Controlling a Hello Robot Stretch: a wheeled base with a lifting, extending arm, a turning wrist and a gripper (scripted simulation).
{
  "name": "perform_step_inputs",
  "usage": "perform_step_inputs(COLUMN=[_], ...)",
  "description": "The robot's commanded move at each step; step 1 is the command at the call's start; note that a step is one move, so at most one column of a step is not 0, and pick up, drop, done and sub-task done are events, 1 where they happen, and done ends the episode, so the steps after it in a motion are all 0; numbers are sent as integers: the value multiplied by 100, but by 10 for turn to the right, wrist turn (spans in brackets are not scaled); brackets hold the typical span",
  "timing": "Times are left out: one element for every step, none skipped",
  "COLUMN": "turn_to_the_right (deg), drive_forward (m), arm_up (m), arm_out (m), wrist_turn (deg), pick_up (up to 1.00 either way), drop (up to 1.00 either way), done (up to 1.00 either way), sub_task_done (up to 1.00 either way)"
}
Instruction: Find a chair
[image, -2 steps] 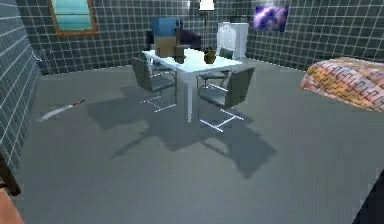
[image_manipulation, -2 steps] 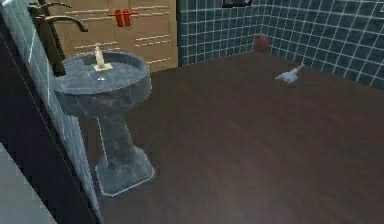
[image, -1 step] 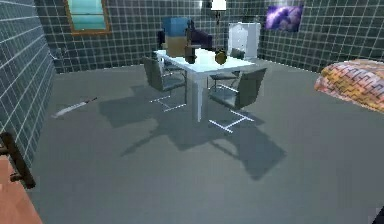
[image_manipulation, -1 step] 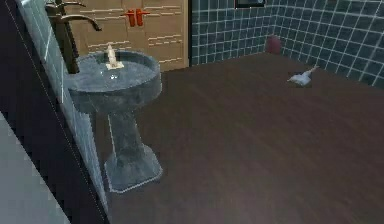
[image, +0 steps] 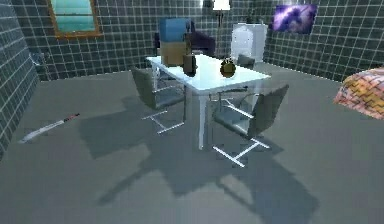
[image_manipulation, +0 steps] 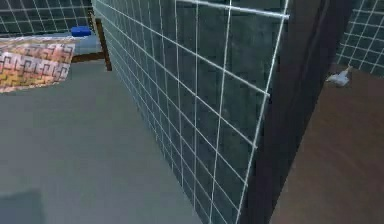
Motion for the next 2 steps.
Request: perform_step_inputs(turn_to_the_right=[210, 0], drive_forward=[0, 90], arm_up=[0, 0], arm_out=[0, 0], wrist_turn=[0, 0], pick_up=[0, 0], drop=[0, 0], done=[0, 0], sub_task_done=[0, 0])
